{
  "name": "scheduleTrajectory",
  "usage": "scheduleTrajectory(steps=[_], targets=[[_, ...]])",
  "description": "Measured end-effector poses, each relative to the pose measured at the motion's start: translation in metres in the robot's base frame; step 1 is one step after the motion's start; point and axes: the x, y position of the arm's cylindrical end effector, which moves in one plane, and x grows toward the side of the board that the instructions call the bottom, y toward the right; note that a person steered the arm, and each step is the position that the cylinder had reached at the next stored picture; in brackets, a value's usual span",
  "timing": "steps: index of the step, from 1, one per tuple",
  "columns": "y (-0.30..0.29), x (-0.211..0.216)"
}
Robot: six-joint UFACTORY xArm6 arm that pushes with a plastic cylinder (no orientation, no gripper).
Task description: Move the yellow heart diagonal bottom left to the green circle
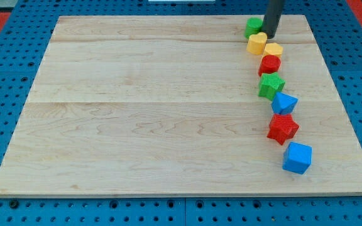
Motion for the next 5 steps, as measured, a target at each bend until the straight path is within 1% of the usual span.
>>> scheduleTrajectory(steps=[1,2,3,4,5], targets=[[-0.026,0.016],[-0.006,0.026],[0.001,0.049],[-0.059,0.058],[-0.124,0.049]])
